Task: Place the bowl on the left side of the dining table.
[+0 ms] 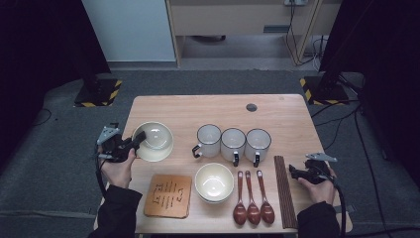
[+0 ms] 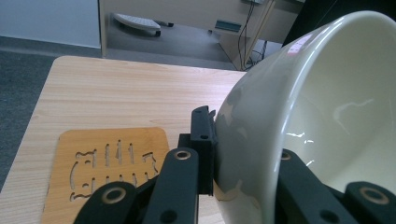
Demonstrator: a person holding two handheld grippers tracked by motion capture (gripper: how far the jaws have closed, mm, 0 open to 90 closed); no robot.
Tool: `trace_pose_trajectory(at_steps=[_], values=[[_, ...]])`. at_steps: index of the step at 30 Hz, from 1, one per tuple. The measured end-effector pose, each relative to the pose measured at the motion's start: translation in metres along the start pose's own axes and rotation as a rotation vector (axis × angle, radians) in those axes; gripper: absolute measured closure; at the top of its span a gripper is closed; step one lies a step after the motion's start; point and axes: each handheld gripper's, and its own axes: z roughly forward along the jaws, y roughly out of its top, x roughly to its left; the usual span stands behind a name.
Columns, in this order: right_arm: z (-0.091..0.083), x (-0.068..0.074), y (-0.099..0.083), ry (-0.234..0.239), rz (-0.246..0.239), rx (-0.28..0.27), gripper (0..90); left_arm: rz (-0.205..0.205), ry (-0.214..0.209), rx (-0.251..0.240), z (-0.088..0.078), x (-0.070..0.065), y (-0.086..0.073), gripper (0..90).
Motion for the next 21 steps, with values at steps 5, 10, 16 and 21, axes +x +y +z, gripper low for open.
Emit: trace_pose_trajectory(at_steps=[5, 10, 16, 21], values=[[0.0, 0.001, 0.0, -0.002, 0.002, 0.003, 14.3, -0.004, 0.005, 0.004, 0.005, 0.004, 0.001, 79.7], [0.001, 0.001, 0.0, 0.005, -0.007, 0.013, 9.8, -0.007, 0.014, 0.012, 0.01, 0.009, 0.002, 79.7], [0.001, 0.001, 0.0, -0.003, -0.001, 0.015, 8.8, -0.004, 0.032, 0.028, 0.02, 0.016, 0.002, 79.8], [0.001, 0.0, 0.0, -0.006, 0.006, 0.021, 6.9, -0.006, 0.054, 0.048, 0.029, 0.025, 0.001, 79.8]])
